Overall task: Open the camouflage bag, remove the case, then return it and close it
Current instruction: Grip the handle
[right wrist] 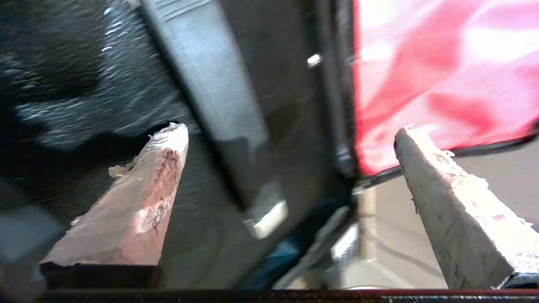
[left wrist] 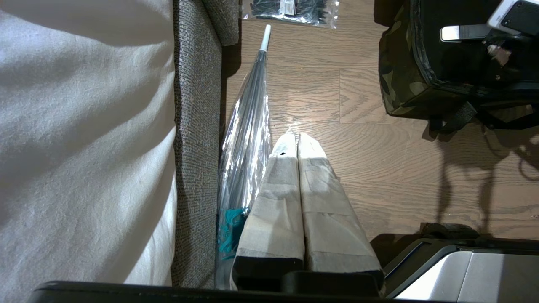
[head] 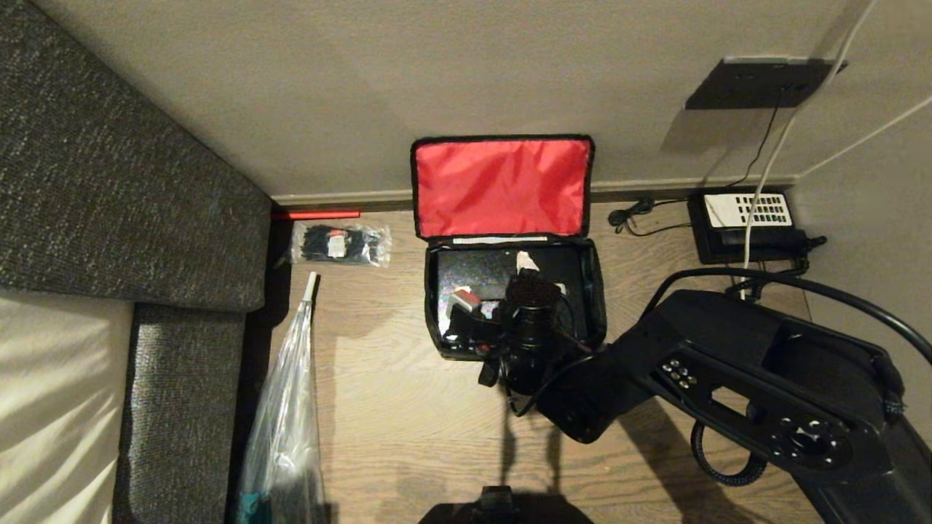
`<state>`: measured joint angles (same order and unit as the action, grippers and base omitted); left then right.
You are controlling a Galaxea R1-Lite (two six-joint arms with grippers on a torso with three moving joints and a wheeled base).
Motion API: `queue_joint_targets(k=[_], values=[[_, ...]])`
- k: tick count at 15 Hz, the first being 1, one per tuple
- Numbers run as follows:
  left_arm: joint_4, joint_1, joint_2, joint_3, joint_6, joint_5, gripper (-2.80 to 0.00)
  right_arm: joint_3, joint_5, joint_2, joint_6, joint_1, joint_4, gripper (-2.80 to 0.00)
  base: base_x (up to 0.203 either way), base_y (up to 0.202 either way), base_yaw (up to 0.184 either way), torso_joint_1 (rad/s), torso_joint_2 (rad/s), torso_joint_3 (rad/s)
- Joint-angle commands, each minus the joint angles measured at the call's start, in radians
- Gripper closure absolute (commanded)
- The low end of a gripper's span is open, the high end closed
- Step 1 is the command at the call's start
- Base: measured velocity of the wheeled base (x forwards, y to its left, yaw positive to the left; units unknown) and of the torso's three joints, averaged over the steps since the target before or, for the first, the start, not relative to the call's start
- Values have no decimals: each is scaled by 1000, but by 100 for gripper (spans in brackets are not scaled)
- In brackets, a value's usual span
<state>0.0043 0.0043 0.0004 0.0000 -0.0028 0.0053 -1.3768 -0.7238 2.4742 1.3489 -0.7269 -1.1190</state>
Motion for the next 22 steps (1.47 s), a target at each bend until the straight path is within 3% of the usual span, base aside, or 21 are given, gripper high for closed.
queue_joint_targets(k=[1, 15, 22], values=[[0, 0, -2, 3, 0, 1, 0, -2, -3, 5, 61, 4, -47, -280, 0, 0, 0, 0, 0, 0], [0, 0, -2, 3, 0, 1, 0, -23, -3, 66, 218, 24, -174, -280, 0, 0, 0, 0, 0, 0], [0, 0, -2, 3, 0, 1, 0, -14, -7, 96, 257, 23, -214, -280, 0, 0, 0, 0, 0, 0]])
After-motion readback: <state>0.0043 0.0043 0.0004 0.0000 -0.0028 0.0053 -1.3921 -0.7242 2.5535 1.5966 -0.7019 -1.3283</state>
